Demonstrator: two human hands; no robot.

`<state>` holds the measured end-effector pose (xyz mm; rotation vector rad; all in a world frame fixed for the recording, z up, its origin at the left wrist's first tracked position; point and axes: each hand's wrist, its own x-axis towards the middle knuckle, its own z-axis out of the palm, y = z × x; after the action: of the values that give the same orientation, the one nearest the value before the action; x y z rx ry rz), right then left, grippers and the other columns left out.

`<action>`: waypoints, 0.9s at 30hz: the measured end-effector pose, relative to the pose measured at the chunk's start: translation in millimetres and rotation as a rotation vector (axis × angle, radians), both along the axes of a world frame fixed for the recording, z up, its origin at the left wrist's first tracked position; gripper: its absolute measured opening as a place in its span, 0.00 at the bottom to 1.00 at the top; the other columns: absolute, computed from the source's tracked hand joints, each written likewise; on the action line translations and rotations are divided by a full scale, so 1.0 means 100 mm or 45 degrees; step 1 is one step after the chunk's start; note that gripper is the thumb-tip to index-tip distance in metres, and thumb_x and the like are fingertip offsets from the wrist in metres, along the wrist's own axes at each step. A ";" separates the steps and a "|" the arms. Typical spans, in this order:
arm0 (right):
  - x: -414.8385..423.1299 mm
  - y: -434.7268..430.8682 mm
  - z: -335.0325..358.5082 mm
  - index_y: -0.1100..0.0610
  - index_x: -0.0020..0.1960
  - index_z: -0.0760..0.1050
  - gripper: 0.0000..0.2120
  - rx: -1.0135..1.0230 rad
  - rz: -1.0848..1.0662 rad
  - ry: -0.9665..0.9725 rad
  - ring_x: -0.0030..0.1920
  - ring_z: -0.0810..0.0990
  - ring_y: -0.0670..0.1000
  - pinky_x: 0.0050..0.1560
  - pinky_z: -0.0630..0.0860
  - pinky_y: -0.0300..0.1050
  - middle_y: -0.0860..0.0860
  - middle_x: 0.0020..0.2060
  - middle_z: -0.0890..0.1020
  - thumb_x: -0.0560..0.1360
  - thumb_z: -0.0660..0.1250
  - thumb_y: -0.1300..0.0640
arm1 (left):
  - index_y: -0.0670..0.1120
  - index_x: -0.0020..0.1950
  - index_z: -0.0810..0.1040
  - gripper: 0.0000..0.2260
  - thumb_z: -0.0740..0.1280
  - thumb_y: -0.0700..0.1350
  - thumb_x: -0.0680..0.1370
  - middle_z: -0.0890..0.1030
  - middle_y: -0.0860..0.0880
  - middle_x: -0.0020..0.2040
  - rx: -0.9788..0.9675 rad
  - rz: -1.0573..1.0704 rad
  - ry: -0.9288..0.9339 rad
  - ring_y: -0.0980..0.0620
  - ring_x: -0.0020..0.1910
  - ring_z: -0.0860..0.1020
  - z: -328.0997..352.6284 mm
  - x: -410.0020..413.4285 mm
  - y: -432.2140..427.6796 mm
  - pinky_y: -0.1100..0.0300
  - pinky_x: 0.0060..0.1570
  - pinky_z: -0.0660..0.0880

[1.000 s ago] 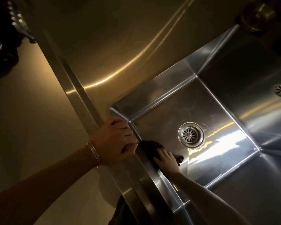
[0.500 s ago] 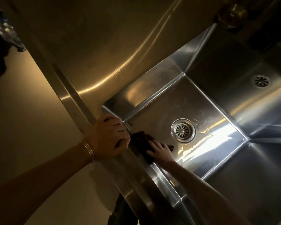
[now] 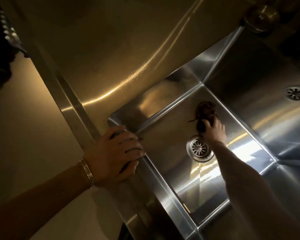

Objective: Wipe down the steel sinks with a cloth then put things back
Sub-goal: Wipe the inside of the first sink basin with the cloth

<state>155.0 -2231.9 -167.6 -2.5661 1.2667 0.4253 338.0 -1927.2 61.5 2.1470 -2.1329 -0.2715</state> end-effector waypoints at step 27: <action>-0.09 -0.16 0.08 0.47 0.75 0.58 0.25 0.117 -0.046 0.022 0.67 0.65 0.62 0.63 0.68 0.57 0.60 0.69 0.63 0.79 0.59 0.52 | 0.52 0.46 0.84 0.13 0.60 0.49 0.72 0.84 0.56 0.45 0.043 -0.005 0.064 0.51 0.49 0.81 0.03 0.02 -0.01 0.53 0.56 0.66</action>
<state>145.9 -2248.1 -159.2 -2.4650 1.2669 0.4877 339.7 -1928.1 64.6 2.1305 -2.1209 -0.3603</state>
